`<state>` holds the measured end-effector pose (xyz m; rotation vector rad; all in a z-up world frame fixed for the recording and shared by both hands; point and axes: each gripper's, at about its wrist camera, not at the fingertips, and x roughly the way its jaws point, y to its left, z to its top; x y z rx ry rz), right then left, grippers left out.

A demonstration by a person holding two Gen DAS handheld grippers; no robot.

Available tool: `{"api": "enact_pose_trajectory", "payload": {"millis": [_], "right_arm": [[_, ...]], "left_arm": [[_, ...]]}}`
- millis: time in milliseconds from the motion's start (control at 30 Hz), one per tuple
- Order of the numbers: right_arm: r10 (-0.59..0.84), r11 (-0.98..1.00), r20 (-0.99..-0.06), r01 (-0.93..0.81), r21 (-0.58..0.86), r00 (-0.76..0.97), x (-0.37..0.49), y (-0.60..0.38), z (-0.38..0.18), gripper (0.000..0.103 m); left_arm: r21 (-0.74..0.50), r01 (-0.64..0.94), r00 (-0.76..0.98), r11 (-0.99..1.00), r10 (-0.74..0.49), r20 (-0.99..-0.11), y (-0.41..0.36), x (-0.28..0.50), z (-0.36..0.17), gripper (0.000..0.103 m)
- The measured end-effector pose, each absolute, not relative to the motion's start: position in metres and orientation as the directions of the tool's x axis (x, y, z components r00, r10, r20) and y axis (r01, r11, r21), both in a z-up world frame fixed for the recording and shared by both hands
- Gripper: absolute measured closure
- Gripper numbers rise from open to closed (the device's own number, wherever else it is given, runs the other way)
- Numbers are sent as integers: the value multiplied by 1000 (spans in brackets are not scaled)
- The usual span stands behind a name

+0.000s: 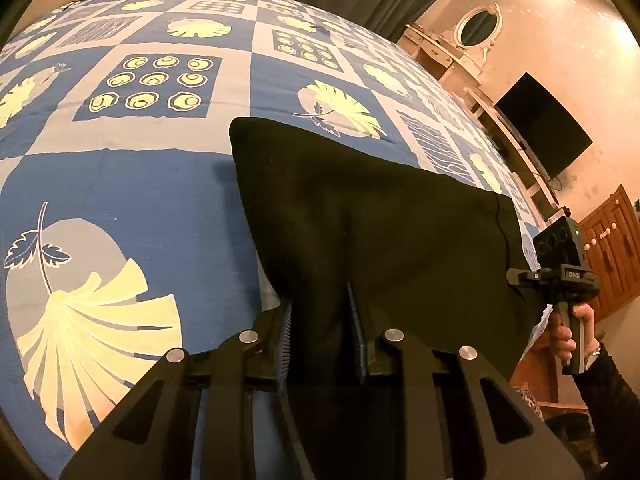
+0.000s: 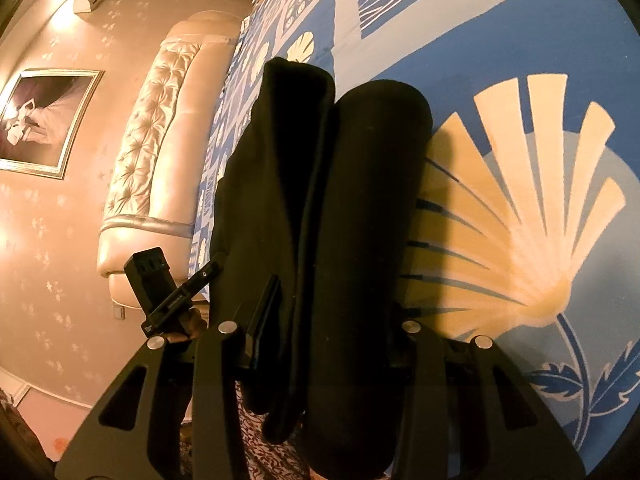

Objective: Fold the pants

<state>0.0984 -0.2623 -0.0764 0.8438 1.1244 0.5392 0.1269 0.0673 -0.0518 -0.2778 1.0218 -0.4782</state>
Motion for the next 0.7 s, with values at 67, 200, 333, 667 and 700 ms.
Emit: {"api": "enact_pose_trajectory", "payload": {"millis": [67, 200, 333, 667, 700], "right_arm": [[751, 582, -554, 36, 812, 359, 97, -264, -77, 65], [751, 581, -554, 40, 813, 359, 96, -264, -77, 60], [737, 600, -570, 37, 799, 363, 95, -266, -73, 49], [710, 557, -524, 80, 826, 470, 125, -296, -68, 25], [709, 562, -527, 76, 824, 469, 131, -294, -67, 25]], "left_arm": [[-435, 252, 433, 865, -503, -748, 67, 127, -52, 77], [-425, 260, 436, 867, -499, -749, 67, 127, -51, 75], [-451, 262, 444, 853, -522, -729, 78, 123, -43, 58], [-679, 123, 442, 724, -653, -616, 116, 176, -62, 29], [-690, 104, 437, 717, -656, -615, 114, 182, -67, 29]]}}
